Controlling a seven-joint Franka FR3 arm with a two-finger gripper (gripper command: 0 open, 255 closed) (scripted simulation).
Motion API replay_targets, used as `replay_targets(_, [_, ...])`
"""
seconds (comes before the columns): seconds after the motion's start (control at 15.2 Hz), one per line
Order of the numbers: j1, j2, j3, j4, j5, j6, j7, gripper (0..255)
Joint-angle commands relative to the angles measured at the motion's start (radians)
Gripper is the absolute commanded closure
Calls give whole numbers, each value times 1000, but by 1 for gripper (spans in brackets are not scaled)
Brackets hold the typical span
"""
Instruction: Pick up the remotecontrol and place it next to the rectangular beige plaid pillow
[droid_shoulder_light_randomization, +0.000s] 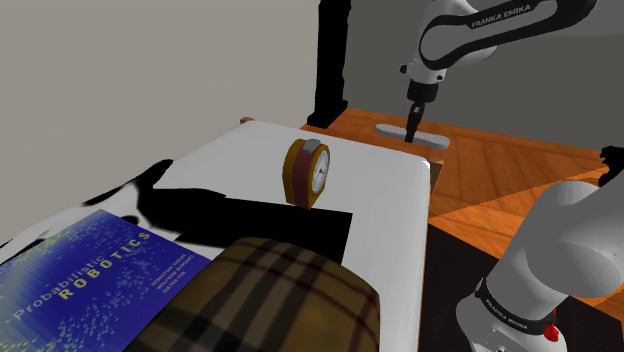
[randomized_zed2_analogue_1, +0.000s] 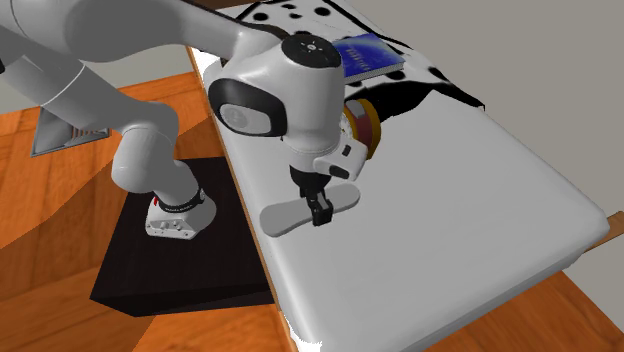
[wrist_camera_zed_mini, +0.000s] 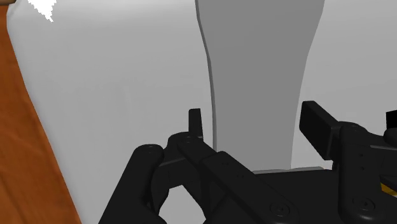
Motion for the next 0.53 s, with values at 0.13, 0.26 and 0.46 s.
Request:
replay_targets(0.13, [2,-13,11,44,4,-57,1,255])
replay_targets(0.26, [3,-17,15,68,6,-84,0,255])
replay_targets(0.46, [5,-20,21,105,10,-125,-1,255])
